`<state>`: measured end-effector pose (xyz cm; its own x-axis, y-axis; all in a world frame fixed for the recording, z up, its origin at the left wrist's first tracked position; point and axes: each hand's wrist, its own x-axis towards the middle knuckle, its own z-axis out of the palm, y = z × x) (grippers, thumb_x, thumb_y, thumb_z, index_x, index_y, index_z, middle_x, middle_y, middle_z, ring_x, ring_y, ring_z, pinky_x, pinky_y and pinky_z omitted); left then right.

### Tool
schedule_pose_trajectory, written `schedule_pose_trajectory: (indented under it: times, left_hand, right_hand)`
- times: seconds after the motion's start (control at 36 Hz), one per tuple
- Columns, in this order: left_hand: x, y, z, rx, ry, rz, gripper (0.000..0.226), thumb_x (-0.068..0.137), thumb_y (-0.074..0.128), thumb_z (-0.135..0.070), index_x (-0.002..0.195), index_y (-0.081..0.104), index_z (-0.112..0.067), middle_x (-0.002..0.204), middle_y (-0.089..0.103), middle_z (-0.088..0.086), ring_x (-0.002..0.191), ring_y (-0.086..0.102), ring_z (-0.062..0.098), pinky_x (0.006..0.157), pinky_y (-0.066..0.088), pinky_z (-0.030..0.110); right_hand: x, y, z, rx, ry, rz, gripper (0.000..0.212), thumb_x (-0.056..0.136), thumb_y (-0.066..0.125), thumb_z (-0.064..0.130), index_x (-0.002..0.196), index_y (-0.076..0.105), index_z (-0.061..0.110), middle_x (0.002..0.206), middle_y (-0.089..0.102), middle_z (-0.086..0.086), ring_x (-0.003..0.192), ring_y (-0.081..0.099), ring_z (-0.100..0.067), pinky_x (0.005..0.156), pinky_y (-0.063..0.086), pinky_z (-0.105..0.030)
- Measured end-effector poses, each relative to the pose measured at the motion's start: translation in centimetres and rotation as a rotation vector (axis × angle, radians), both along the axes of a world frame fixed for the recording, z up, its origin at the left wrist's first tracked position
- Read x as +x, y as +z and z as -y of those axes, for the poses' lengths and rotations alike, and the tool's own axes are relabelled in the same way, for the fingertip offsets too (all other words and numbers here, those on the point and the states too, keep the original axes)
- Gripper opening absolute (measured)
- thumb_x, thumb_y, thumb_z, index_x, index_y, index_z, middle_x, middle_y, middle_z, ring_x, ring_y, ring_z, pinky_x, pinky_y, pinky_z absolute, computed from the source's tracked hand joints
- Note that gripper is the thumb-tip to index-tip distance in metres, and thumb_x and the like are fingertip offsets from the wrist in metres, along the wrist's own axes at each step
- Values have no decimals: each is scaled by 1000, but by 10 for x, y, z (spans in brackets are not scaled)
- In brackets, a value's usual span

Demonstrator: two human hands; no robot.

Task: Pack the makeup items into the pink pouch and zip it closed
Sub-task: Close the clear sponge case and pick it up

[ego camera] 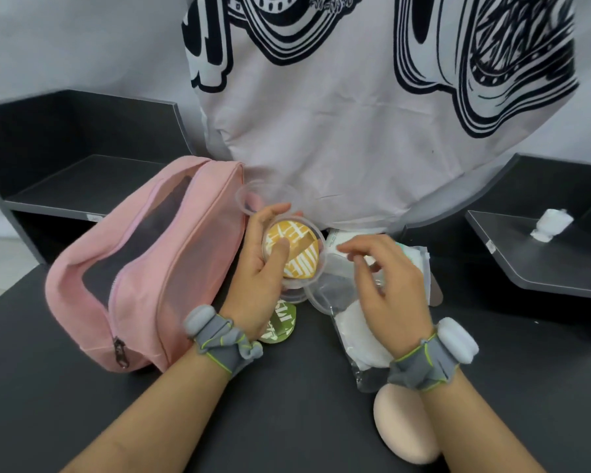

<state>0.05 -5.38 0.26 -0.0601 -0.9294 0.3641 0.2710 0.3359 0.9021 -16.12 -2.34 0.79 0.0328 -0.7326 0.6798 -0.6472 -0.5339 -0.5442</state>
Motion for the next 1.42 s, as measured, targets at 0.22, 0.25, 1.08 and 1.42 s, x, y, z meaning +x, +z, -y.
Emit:
schedule_pose_trajectory:
  times: [0.22,0.25,1.08,1.42]
  left_hand:
    - [0,-3,1,75,-134,-71,38,82,54,-14,110,35,-31,87,67,-11,84,61,10,88,48,42]
    - [-1,-2,0,96,-171,-78,41,82,54,-13,114,36,-31,86,68,-11,83,63,10,85,51,39]
    - [-8,0,-2,262,-327,-271,57,83,57,0,132,32,-17,105,67,6,89,69,14,73,60,30]
    - [-8,1,-5,178,-324,-97,38,97,42,-17,129,50,1,126,62,22,112,62,29,96,53,36]
  right_hand:
    - [1,7,0,361,155,542,27,100,37,18,115,60,17,107,70,-2,91,67,-7,75,51,-21]
    - [2,8,0,372,189,580,28,100,36,17,117,59,16,109,70,-1,94,67,-7,76,51,-21]
    - [1,6,0,388,194,675,28,92,55,9,118,61,13,114,69,-3,106,66,-13,92,54,-29]
    - [1,12,-1,430,240,914,13,81,63,3,93,68,-1,78,75,-11,74,71,-24,68,61,-31]
